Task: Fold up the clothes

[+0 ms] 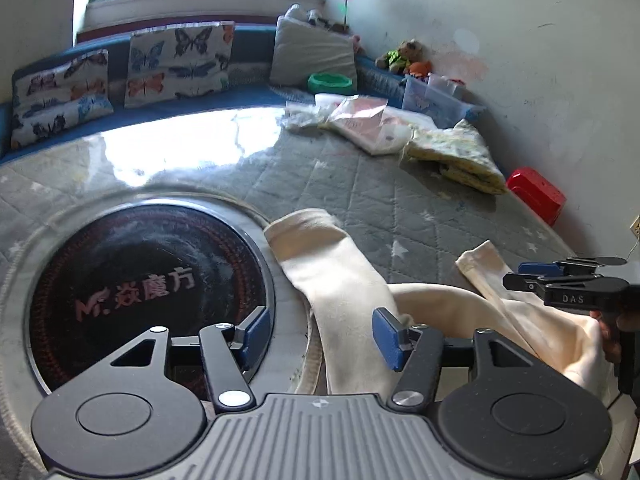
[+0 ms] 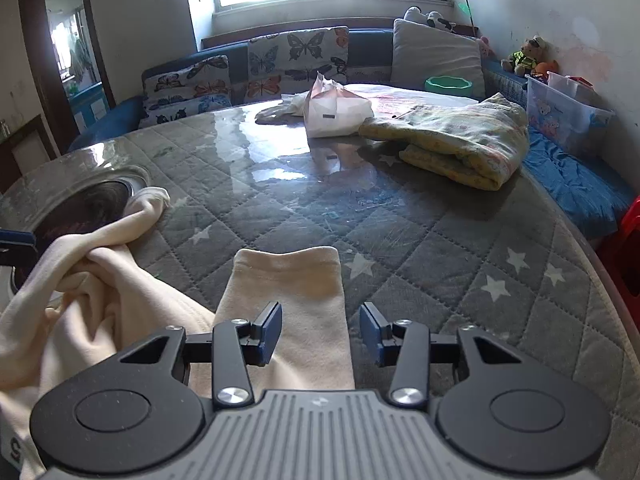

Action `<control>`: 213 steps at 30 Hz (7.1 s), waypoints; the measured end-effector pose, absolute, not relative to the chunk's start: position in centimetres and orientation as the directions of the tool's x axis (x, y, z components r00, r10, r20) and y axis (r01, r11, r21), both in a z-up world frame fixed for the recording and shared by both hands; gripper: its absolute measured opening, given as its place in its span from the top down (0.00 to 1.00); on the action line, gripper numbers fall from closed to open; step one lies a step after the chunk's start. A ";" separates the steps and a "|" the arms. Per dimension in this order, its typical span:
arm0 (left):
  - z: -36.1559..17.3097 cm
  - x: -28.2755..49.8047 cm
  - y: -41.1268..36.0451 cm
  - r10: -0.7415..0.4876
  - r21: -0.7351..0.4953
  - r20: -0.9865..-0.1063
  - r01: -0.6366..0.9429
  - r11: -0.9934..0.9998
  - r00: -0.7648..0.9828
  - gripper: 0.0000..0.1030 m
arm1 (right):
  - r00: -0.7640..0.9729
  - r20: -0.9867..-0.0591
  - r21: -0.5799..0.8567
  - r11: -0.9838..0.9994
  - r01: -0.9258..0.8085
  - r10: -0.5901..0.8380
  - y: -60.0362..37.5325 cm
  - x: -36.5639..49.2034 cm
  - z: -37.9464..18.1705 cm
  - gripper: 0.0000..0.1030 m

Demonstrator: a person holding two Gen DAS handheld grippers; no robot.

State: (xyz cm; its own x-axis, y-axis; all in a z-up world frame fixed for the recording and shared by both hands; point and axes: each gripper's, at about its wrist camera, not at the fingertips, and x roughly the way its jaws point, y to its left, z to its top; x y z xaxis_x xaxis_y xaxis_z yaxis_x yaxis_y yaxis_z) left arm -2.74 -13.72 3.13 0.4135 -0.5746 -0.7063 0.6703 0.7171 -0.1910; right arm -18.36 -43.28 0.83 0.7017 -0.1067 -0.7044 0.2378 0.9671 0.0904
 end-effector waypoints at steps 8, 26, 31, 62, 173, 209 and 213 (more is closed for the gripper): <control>1.8 -1.7 -14.5 -0.605 -0.246 -0.703 0.671 0.699 0.373 0.45 | 0.691 -0.713 0.053 0.974 0.219 -0.116 -42.8 -17.5 0.1 0.92; 3.8 -3.7 -10.9 -0.607 -0.180 -0.638 0.674 0.716 0.474 0.93 | 0.684 -0.603 -0.224 0.910 0.349 -0.410 -42.7 -24.9 2.8 0.96; 3.9 -4.0 -9.6 -0.609 -0.197 -0.641 0.667 0.719 0.468 0.93 | 0.629 -0.592 -0.276 0.860 0.428 -0.503 -43.6 -28.4 3.0 0.96; 4.1 -5.1 -7.1 -0.567 -0.210 -0.651 0.598 0.773 0.505 0.97 | 0.724 -0.641 -0.104 0.964 0.246 -0.254 -38.9 -25.1 4.0 0.56; 1.3 4.1 -2.0 -0.375 -0.034 -0.657 0.471 0.881 0.654 0.94 | 0.706 -0.701 0.047 0.994 -0.097 0.101 -32.7 -6.6 3.4 0.95; -0.5 -1.2 10.7 -0.178 -0.037 -0.673 0.207 0.978 0.718 0.91 | 0.716 -0.690 -0.075 0.994 0.077 -0.107 -34.9 -21.8 2.1 0.29; 0.7 -3.6 13.5 -0.061 -0.021 -0.623 0.062 0.998 0.779 0.93 | 0.721 -0.682 -0.068 0.993 0.098 -0.118 -35.0 -23.0 1.8 0.23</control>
